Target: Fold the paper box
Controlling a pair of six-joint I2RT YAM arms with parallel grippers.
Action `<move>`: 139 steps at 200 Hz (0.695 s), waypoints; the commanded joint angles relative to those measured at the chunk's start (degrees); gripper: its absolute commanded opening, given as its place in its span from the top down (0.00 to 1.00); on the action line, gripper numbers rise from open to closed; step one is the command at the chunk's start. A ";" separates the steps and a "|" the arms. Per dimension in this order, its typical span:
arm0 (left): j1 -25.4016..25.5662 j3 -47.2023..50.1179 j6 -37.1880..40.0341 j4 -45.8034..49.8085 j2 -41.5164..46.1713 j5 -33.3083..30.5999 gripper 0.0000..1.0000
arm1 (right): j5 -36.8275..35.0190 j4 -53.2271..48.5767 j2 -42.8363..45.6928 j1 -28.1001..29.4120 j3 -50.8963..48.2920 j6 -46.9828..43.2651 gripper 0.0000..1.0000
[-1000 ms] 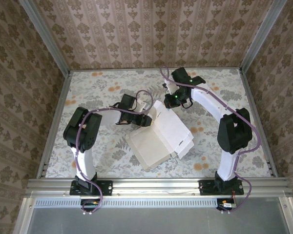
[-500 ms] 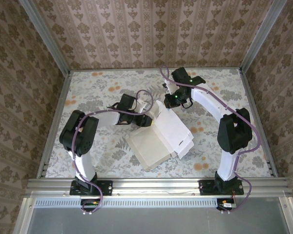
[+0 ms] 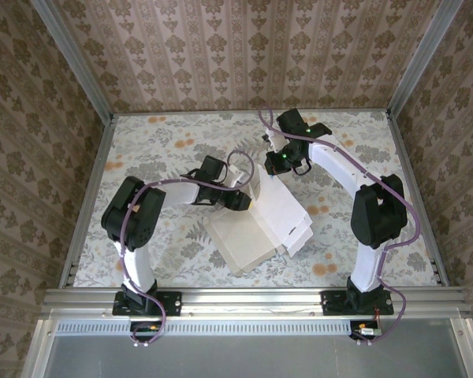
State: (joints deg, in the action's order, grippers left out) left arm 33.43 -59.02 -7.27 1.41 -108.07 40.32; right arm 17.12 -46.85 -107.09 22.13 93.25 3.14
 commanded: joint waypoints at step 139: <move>-0.65 1.69 -3.27 -4.04 5.22 -3.84 0.60 | -7.29 -2.36 1.53 3.75 1.47 -3.13 0.92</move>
State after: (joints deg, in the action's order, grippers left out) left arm 34.65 -58.96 -9.96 -0.56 -108.12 36.99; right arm 13.23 -46.72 -107.09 24.69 93.25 2.04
